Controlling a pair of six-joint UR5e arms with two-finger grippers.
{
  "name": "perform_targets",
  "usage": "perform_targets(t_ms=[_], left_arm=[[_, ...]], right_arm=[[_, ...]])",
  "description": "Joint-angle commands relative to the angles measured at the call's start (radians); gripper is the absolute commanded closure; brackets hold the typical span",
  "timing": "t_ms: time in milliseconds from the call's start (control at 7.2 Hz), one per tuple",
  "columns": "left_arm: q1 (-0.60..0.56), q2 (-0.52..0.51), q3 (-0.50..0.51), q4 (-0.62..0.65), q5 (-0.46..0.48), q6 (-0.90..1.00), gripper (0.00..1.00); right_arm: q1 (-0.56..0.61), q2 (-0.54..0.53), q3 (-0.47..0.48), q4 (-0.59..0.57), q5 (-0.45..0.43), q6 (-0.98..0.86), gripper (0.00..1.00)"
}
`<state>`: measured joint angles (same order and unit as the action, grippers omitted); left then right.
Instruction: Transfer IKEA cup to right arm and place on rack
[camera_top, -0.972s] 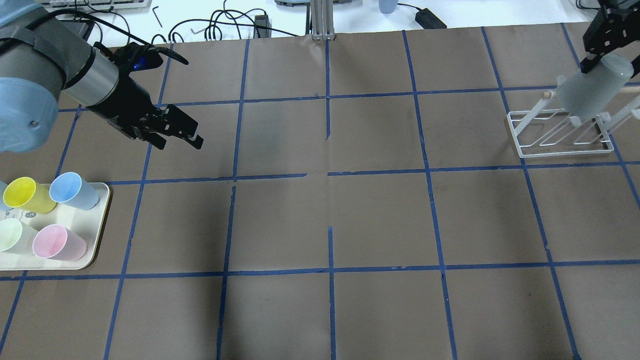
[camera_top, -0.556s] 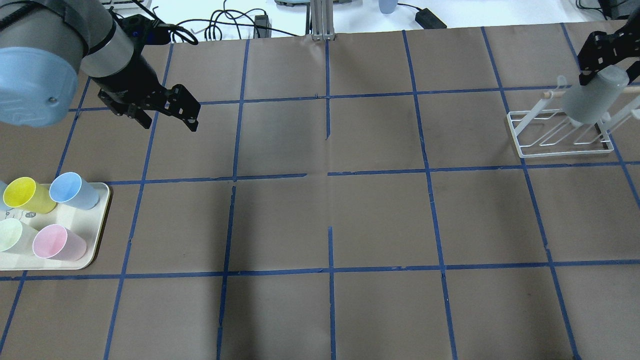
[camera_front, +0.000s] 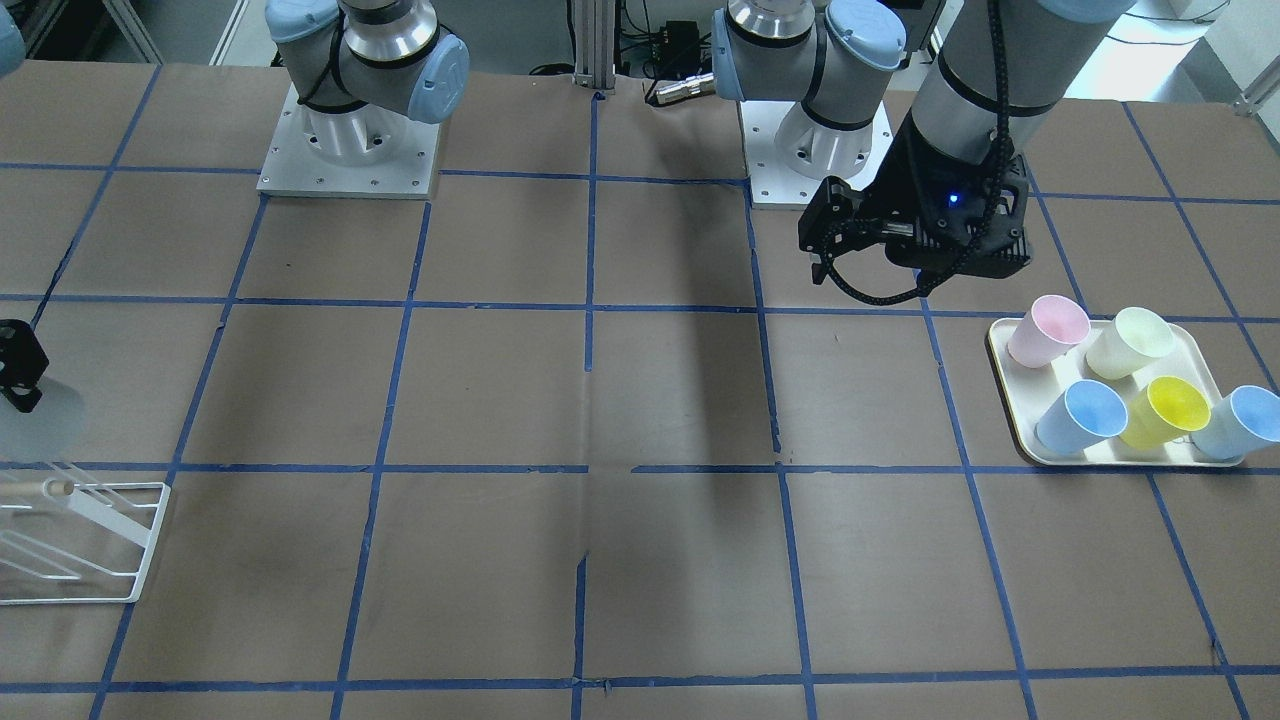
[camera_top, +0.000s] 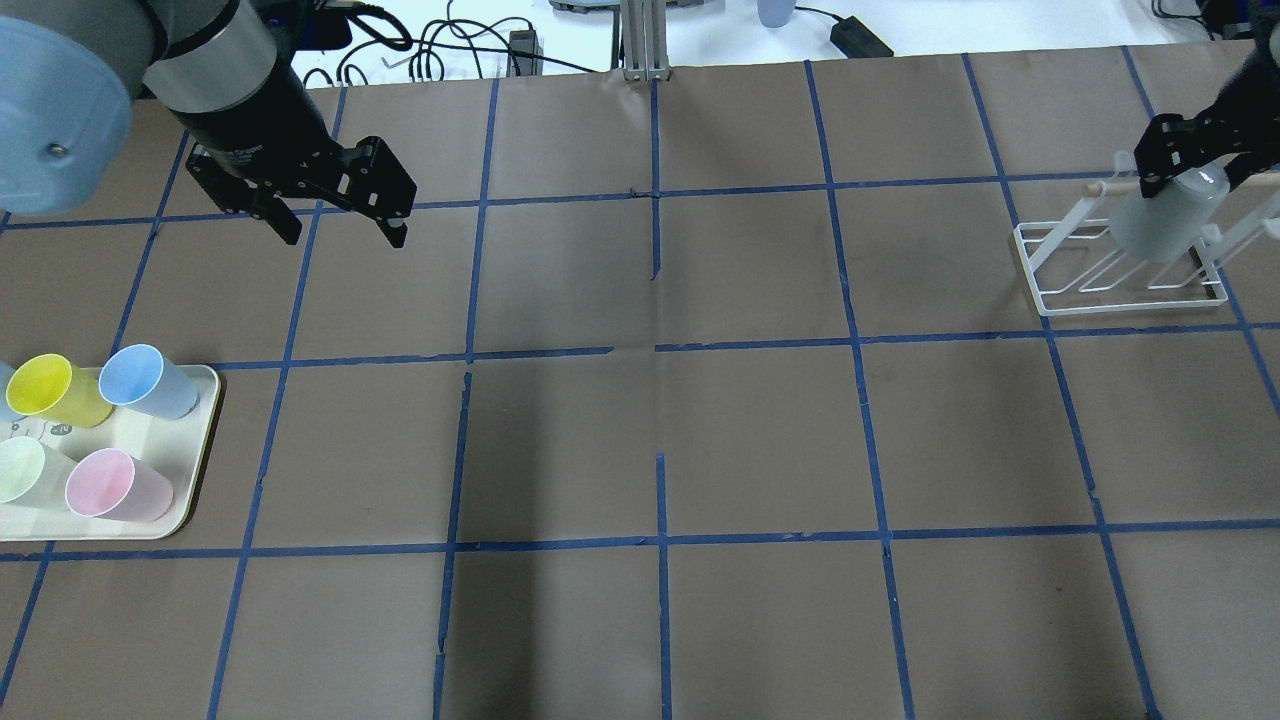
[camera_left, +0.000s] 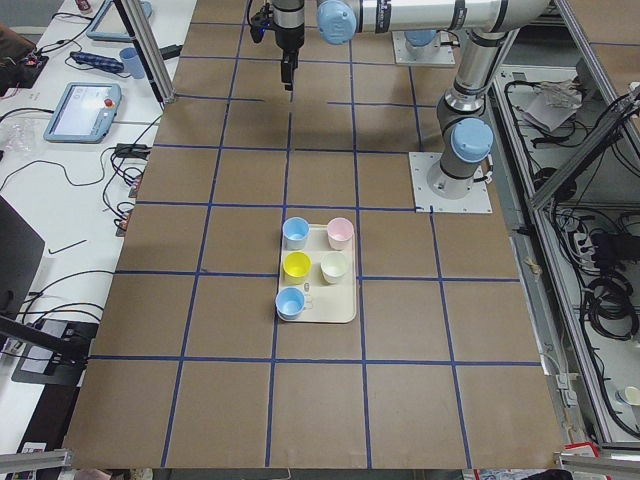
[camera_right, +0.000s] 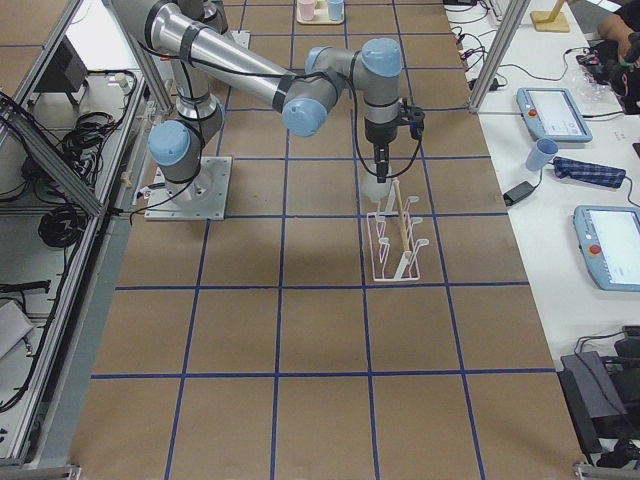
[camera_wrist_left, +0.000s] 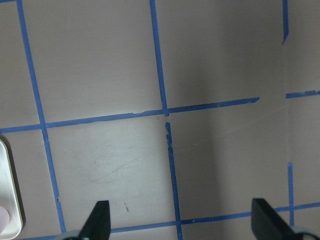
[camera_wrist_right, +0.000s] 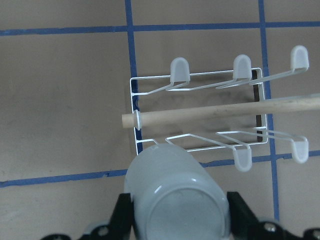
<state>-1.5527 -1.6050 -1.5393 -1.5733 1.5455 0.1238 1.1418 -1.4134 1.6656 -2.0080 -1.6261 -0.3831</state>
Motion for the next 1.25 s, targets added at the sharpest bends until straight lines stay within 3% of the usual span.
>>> perform_targets(t_ms=[0,417,833,972,1111], left_arm=[[0.009,0.019,-0.008,0.024,-0.01,0.002,0.0],[0.063,0.043,-0.007,-0.019,-0.012,0.0,0.0],[0.033,0.036,0.008,-0.021,-0.007,-0.016,0.0],[0.031,0.036,0.008,-0.021,-0.011,-0.018,0.0],[0.02,0.037,0.008,-0.022,-0.01,-0.041,0.0]], right_arm=[[-0.008,0.039,0.003,-0.047,0.002,-0.01,0.75],[-0.008,0.068,0.006,-0.051,0.0,-0.01,0.73],[-0.008,0.103,0.005,-0.052,-0.003,-0.013,0.6],[-0.008,0.114,0.005,-0.06,0.0,-0.011,0.18],[-0.008,0.114,0.002,-0.049,-0.001,-0.013,0.0]])
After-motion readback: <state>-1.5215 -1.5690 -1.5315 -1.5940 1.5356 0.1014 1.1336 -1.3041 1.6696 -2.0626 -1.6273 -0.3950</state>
